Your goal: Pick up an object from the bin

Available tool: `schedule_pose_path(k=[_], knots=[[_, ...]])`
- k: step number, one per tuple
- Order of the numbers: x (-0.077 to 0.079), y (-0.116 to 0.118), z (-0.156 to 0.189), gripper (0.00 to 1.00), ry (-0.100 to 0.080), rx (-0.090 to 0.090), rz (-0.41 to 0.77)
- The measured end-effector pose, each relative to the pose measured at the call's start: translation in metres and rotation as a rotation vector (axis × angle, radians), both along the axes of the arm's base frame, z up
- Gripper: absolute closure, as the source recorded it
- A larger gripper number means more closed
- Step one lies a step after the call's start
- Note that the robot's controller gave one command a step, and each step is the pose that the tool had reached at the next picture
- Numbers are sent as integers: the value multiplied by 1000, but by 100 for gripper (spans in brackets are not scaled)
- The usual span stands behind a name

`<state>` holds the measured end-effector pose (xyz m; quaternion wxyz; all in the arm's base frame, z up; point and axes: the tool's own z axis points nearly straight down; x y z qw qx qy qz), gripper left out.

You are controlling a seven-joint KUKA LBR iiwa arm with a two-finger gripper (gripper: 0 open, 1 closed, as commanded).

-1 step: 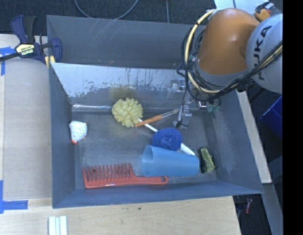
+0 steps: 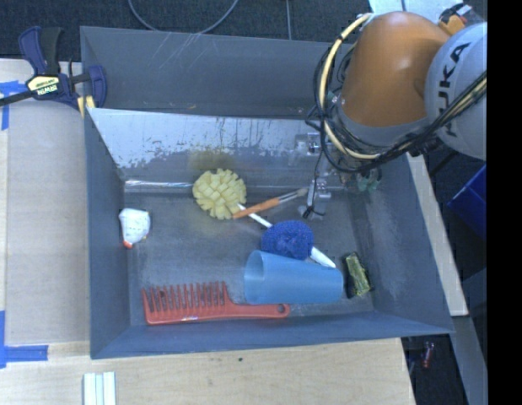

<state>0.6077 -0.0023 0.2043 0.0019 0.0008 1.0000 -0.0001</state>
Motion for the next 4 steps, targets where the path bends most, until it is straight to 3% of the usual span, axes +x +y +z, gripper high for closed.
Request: schedule_pose_path(k=[1,2,3,4], knots=[[-30,14,-63,0,-8,-1,114],[-31,16,-67,0,-9,-1,126],[-9,23,-69,0,-12,-1,138],[-13,21,-132,0,-18,0,7]])
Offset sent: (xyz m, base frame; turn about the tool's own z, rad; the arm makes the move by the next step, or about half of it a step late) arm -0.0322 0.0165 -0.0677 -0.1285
